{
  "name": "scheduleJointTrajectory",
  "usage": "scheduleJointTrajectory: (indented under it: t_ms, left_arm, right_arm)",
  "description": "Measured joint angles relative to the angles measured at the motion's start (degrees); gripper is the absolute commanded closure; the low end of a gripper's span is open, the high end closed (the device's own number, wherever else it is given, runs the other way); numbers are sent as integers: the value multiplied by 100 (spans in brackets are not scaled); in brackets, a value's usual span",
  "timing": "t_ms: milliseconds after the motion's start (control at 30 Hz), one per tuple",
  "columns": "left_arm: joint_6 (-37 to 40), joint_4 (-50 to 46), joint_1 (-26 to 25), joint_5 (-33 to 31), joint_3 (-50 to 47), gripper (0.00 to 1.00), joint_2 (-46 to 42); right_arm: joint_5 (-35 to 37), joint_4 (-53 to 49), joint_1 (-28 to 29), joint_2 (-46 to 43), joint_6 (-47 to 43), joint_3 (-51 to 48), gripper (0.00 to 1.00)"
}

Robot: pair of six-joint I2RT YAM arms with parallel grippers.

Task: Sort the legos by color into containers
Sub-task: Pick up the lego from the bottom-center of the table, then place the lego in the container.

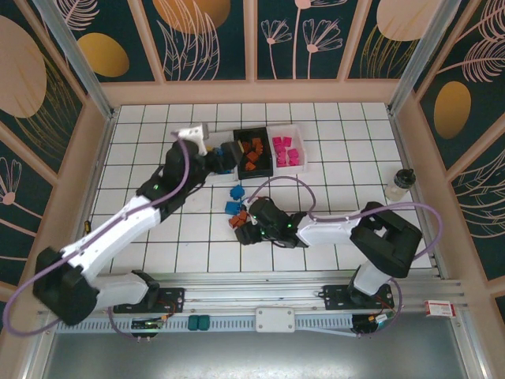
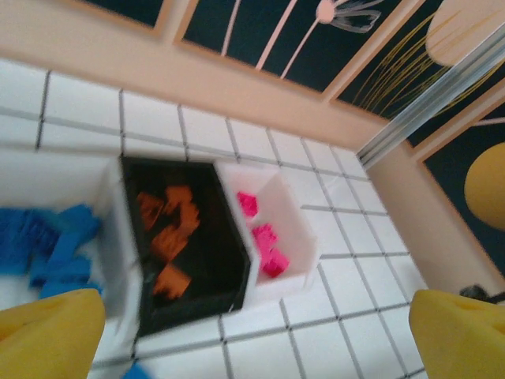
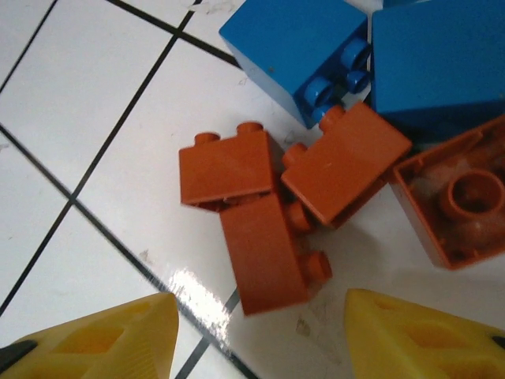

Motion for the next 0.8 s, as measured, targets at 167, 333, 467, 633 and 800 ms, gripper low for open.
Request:
scheduleJointTrajectory:
  t_ms: [167, 333, 467, 633, 800]
  left_arm:
    - [-302, -289, 0, -122, -1521, 1, -1021]
    - [-546, -660, 0, -282, -2304, 1, -1746]
    - [-616, -715, 0, -323, -2514, 2, -1919]
    - [-564, -686, 0, -212, -2662, 2, -1851]
    - [-474, -535, 0, -37, -2732, 1, -1604]
  right_arm:
    - [205, -7, 0, 431, -109, 339, 50]
    - [271, -59, 0, 625, -227, 507, 66]
    - [140, -221, 0, 492, -304, 503, 80]
    - [-129, -595, -2, -236, -385, 398, 84]
    - [-345, -841, -380, -1147, -382, 507, 84]
